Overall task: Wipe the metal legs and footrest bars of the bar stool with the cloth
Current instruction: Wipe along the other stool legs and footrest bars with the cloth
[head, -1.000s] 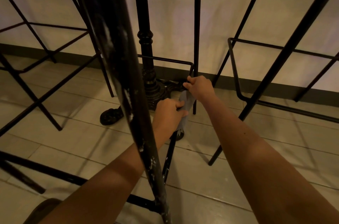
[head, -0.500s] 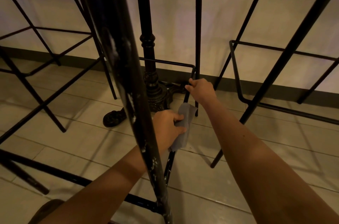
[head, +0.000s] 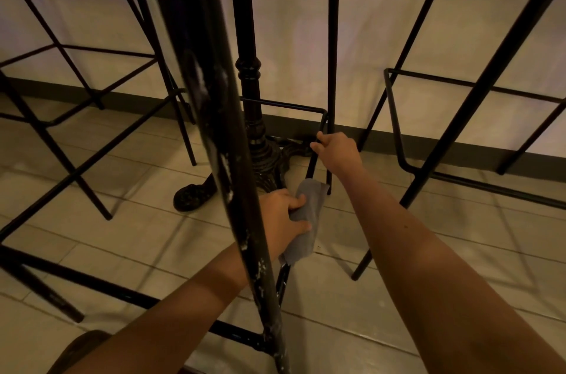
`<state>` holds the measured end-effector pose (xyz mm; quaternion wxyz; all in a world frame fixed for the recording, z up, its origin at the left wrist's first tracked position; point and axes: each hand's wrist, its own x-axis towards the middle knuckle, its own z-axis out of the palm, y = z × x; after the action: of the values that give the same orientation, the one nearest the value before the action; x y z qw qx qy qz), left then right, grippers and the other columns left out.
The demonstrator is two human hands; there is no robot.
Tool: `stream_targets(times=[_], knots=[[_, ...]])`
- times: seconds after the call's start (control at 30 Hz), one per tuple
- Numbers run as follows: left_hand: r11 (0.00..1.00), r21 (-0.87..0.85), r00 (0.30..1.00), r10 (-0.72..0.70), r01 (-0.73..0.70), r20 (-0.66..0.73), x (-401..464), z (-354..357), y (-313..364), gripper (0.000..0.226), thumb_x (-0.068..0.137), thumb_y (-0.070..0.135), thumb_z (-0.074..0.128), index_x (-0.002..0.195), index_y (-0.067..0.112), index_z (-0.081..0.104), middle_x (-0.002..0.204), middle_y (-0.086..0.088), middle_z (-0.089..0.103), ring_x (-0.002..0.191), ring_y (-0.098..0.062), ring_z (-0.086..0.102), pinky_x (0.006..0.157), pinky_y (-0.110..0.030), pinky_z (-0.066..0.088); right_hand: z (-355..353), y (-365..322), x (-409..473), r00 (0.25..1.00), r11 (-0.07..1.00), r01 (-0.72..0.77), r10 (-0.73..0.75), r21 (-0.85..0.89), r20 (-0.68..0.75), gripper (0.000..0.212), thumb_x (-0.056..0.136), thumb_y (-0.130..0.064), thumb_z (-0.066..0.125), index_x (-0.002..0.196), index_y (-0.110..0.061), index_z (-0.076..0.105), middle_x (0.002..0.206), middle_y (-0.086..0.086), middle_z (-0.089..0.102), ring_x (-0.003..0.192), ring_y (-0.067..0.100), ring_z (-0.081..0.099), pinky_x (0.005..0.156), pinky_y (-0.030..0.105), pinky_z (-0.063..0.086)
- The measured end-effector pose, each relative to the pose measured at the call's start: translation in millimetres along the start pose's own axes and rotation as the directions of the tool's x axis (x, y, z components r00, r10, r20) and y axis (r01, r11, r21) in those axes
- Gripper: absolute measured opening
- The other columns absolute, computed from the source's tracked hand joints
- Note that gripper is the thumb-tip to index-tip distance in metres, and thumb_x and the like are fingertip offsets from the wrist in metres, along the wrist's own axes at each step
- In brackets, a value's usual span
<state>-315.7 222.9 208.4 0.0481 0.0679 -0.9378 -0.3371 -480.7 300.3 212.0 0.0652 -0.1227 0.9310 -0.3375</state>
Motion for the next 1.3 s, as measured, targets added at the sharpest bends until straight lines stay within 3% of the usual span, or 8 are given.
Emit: stream_targets(times=[0.23,0.37,0.57,0.77,1.0,1.13,1.23,1.3], knots=[[0.996,-0.087,0.998,-0.034,0.029,-0.061,16,2,9,0.041,0.082,0.012,0.065,0.121,0.008,0.057,0.126,-0.004,0.054,0.113,-0.016,0.051,0.094,-0.02,0.038,0,-1,-5,1.0,1.0,0.008,-0.008,-0.019,-0.005,0.039,0.095,-0.03,0.048,0.133,-0.019,0.047,0.126,0.012,0.057,0.109,0.026,0.056,0.091,0.04,0.048],[0.992,-0.122,0.997,-0.039,0.031,-0.06,3,4,5,0.042,0.084,0.014,0.064,0.124,0.01,0.055,0.127,-0.005,0.056,0.115,-0.017,0.053,0.101,-0.031,0.041,-3,3,-12,0.999,0.999,0.048,-0.047,-0.01,0.02,0.04,0.094,-0.03,0.052,0.131,-0.016,0.05,0.12,0.011,0.06,0.107,0.025,0.057,0.092,0.039,0.048],[0.992,-0.127,0.999,-0.029,0.026,-0.016,-10,6,-4,0.036,0.087,0.014,0.06,0.122,0.006,0.055,0.119,-0.007,0.058,0.108,-0.016,0.055,0.081,-0.008,0.035,-2,7,-26,0.996,0.996,0.087,-0.087,0.005,0.009,0.044,0.093,-0.03,0.052,0.135,-0.015,0.045,0.126,0.009,0.058,0.113,0.021,0.055,0.094,0.033,0.044],[0.988,-0.144,0.996,-0.069,0.06,-0.064,-3,6,5,0.036,0.087,0.011,0.06,0.122,0.006,0.056,0.122,-0.005,0.058,0.115,-0.018,0.052,0.087,-0.014,0.035,5,11,-47,0.99,0.99,0.139,-0.139,0.006,-0.002,0.044,0.092,-0.031,0.054,0.133,-0.016,0.048,0.129,0.003,0.057,0.113,0.017,0.055,0.092,0.031,0.045],[0.983,-0.182,0.996,-0.017,0.0,-0.088,-17,6,1,0.035,0.088,0.01,0.058,0.122,0.006,0.056,0.116,-0.008,0.06,0.091,-0.003,0.049,0.07,0.004,0.032,10,12,-55,0.993,0.991,0.118,-0.119,0.063,0.001,0.04,0.092,-0.03,0.054,0.129,-0.013,0.053,0.131,0.002,0.056,0.112,0.016,0.055,0.091,0.032,0.045],[0.971,-0.239,0.996,-0.033,0.011,-0.089,-29,9,-6,0.038,0.085,0.011,0.061,0.123,0.007,0.055,0.121,-0.006,0.057,0.107,-0.01,0.053,0.088,-0.004,0.033,10,13,-53,0.993,0.99,0.121,-0.121,0.067,0.009,0.039,0.091,-0.029,0.055,0.126,-0.012,0.054,0.127,0.003,0.058,0.117,0.018,0.052,0.096,0.034,0.042],[0.975,-0.222,0.998,-0.011,-0.003,-0.062,-26,6,-4,0.024,0.085,0.009,0.061,0.109,0.007,0.061,0.098,-0.002,0.057,0.081,0.006,0.05,0.076,0.004,0.033,11,13,-50,0.994,0.993,0.104,-0.105,0.062,0.012,0.038,0.09,-0.03,0.056,0.125,-0.013,0.056,0.131,0.002,0.056,0.123,0.021,0.047,0.1,0.04,0.041],[0.982,-0.19,0.998,0.001,-0.014,-0.066,-19,2,2,0.023,0.086,0.009,0.06,0.108,0.005,0.062,0.092,-0.002,0.059,0.079,0.002,0.053,0.071,0.002,0.033,11,12,-50,0.995,0.994,0.092,-0.094,0.064,0.02,0.039,0.09,-0.03,0.056,0.125,-0.014,0.055,0.132,0.002,0.055,0.123,0.022,0.047,0.099,0.043,0.042]])
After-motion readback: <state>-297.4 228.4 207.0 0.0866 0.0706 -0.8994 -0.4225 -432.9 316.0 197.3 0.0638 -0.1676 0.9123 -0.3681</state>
